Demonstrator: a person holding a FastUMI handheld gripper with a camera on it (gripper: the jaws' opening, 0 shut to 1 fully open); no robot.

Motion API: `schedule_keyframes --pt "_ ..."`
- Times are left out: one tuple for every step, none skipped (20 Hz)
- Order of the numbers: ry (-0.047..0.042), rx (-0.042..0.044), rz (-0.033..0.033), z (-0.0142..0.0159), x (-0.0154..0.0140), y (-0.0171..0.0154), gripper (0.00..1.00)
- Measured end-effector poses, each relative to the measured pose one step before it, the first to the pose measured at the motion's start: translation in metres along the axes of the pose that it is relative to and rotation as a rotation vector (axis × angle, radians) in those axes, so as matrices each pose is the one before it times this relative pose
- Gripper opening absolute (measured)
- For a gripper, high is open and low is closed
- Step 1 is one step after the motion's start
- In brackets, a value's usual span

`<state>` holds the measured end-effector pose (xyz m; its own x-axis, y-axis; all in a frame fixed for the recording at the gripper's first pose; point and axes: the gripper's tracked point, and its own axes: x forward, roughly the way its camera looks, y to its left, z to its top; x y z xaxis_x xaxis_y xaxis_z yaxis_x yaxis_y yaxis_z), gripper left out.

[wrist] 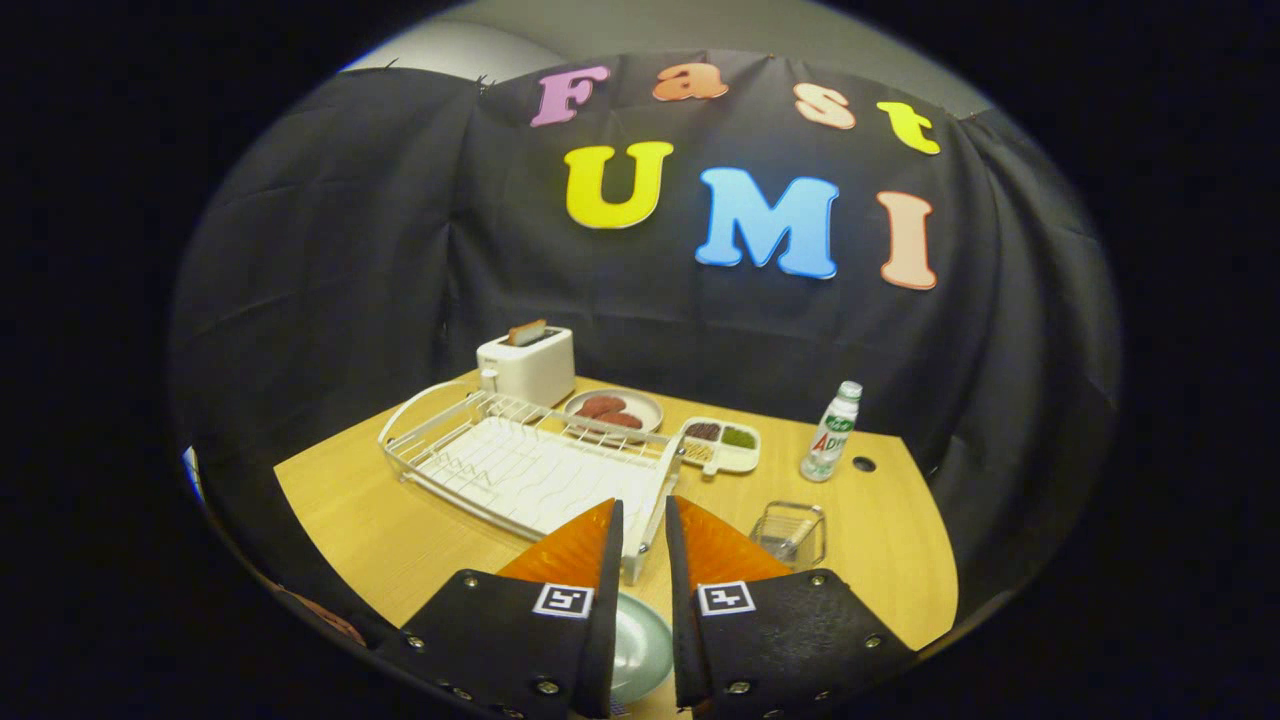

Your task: Take the plate from the dish rack, then take the spoon from the basket and place it into the plate.

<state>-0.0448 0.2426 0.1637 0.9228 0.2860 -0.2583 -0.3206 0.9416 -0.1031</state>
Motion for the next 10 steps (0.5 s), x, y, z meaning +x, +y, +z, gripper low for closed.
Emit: schedule_keyframes --pt "-0.03333 0.00455 -0.02318 0.01383 -0.00337 -0.01591 0.24" --pt "-0.03407 0.00663 -0.02128 0.01374 -0.00344 -0.01535 0.24" --pt "-0.03140 0.00924 -0.02112 0.01794 -0.00689 -0.01098 0.24" --pt "-0.03176 0.01064 -0.01851 0.01305 -0.00246 -0.01323 0.24" --pt "-0.02811 0.01018 -0.02043 0.01188 -0.00398 -0.01222 0.25" --pt "-0.03194 0.01124 -0.00962 0.01060 -0.00059 -0.00995 0.26" --pt "-0.04276 0.00643 -0.00882 0.00833 -0.00850 -0.00808 0.62" --pt "-0.04135 0.00753 0.00012 0.01559 -0.00364 -0.00455 0.99" --pt "-0.03638 0.00388 -0.00740 0.00865 0.00167 -0.00716 0.95" --pt "-0.01619 0.00074 -0.01232 0.00383 -0.00101 -0.00740 0.95"
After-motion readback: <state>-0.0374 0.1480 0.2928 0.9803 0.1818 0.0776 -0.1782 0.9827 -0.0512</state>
